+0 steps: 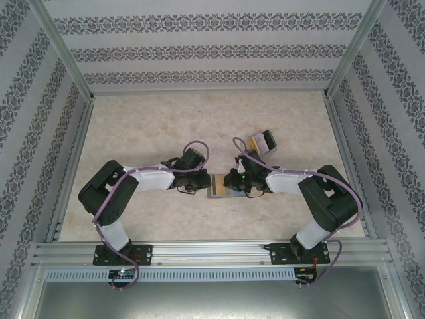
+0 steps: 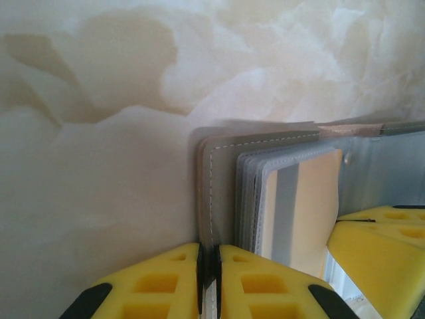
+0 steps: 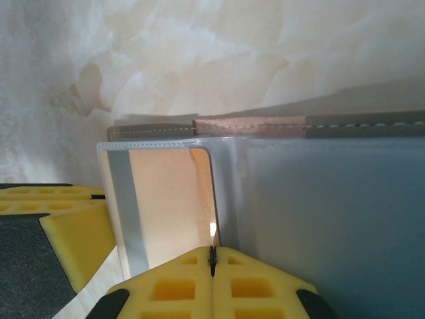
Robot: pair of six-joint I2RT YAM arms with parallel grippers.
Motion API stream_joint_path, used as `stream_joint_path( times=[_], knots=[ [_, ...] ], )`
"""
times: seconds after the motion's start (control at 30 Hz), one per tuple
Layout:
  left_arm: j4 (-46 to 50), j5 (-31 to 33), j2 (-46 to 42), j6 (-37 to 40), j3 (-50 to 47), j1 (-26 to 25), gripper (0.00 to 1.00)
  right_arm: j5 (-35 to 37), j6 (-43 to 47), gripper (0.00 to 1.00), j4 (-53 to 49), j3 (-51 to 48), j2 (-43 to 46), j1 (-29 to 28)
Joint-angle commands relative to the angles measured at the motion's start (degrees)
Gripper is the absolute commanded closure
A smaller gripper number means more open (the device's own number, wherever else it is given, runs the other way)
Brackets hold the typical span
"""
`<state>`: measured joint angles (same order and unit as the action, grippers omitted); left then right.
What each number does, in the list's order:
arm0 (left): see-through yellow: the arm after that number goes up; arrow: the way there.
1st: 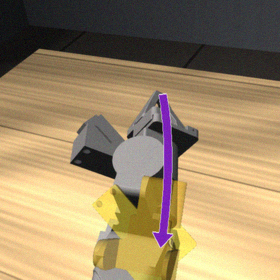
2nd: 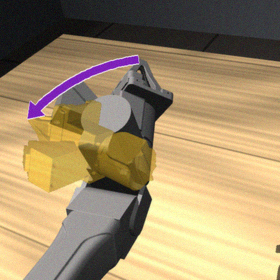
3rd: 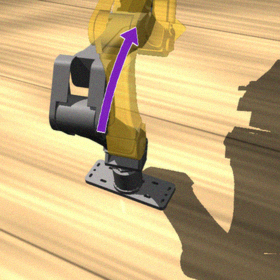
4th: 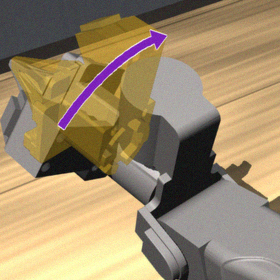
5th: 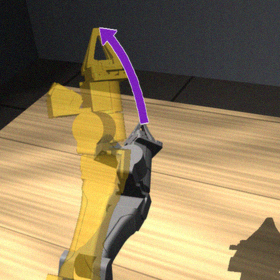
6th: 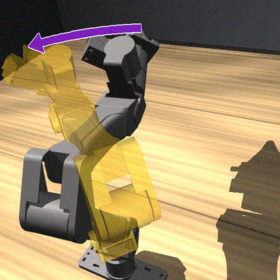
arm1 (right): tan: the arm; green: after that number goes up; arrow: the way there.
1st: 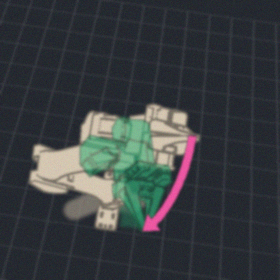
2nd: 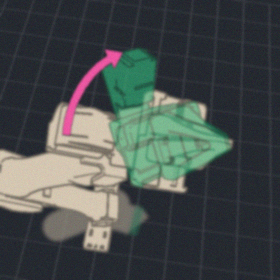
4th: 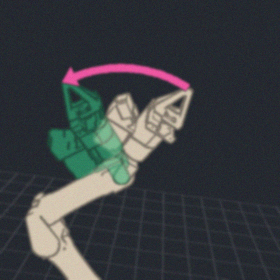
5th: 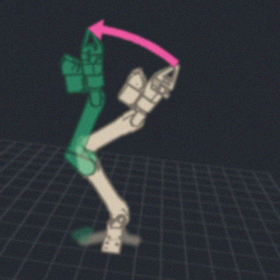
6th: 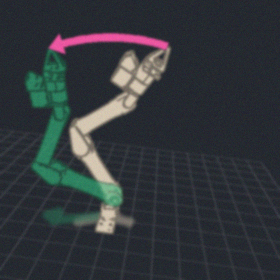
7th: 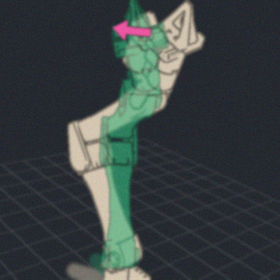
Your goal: Put the credit cards into the card holder
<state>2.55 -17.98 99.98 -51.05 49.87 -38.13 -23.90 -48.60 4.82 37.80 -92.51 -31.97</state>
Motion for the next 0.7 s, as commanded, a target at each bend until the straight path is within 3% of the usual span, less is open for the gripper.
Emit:
stream_joint_path(
  times=[0.0,0.17,0.33,0.4,0.5,0.67],
  knots=[
    [2.1,1.3,-2.2,-0.9,-1.6,-0.1,0.85,0.6,3.0,0.92,-3.6,1.5,3.1,-0.6],
    [4.1,5.4,-5.9,-1.1,-2.6,-0.1,0.78,5.7,11.9,0.82,-17.4,5.5,12.8,4.8],
    [6.3,9.8,-9.7,0.2,-2.5,0.0,0.69,19.4,24.7,0.69,-33.2,16.6,14.6,10.9],
    [6.7,10.4,-10.5,0.9,-1.9,0.1,0.67,26.2,26.0,0.58,-38.6,21.7,13.1,13.5],
    [7.7,10.7,-10.9,1.7,-0.7,0.1,0.66,23.8,28.2,0.43,-36.7,24.6,10.1,20.1],
    [7.0,9.9,-10.7,1.9,0.0,0.3,0.65,11.7,29.8,0.35,-36.9,34.1,-2.1,30.1]
  ],
)
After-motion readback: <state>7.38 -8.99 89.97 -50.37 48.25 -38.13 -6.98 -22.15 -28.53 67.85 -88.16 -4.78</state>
